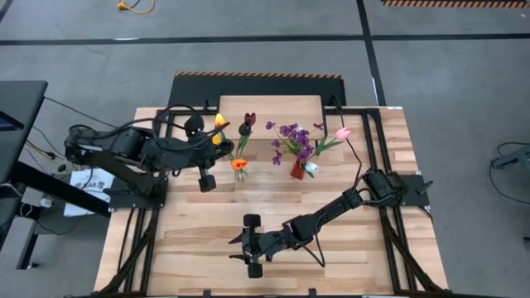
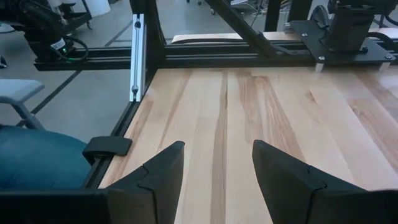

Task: Pick and place flowers into a vace then onto a shelf
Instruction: Put the black flower into the transparent flower vase

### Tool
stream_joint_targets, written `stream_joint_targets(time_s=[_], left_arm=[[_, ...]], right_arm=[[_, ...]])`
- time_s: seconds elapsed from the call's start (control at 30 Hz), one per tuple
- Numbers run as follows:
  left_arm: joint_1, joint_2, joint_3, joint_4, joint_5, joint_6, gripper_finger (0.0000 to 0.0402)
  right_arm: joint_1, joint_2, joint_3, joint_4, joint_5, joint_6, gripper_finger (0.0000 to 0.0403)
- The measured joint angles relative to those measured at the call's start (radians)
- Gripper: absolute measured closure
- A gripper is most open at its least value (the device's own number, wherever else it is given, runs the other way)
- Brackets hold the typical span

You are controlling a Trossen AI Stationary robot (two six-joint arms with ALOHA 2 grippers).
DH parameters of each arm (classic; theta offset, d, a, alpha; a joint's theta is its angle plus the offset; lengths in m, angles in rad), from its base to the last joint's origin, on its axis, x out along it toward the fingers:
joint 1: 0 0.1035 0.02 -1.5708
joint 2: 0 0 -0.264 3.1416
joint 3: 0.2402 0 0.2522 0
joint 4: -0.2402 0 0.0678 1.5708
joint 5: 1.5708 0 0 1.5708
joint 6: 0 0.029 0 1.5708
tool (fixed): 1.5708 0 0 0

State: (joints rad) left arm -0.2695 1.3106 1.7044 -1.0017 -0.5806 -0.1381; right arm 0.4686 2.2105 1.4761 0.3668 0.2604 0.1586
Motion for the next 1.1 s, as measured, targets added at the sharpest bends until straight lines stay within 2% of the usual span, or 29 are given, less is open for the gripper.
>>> stream_joint_targets(time_s=[0.17,0.37,0.67,0.9,1.1], left_arm=[[0.020,-0.002,-0.055,0.045,0.002,0.000,0.0401],[0.062,-0.002,-0.103,0.078,0.050,0.001,0.0401],[0.082,-0.003,-0.112,0.075,0.060,-0.026,0.0392],[0.081,-0.010,-0.112,0.054,0.065,-0.072,0.0365],[0.081,-0.010,-0.102,-0.036,0.073,-0.117,0.0313]], right_arm=[[0.000,0.000,0.000,0.000,0.000,0.000,0.0220],[0.000,0.000,0.000,0.000,0.000,0.000,0.0220],[0.000,0.000,0.000,0.000,0.000,0.000,0.0220],[0.000,0.000,0.000,0.000,0.000,0.000,0.0220],[0.000,0.000,0.000,0.000,0.001,0.000,0.0220]])
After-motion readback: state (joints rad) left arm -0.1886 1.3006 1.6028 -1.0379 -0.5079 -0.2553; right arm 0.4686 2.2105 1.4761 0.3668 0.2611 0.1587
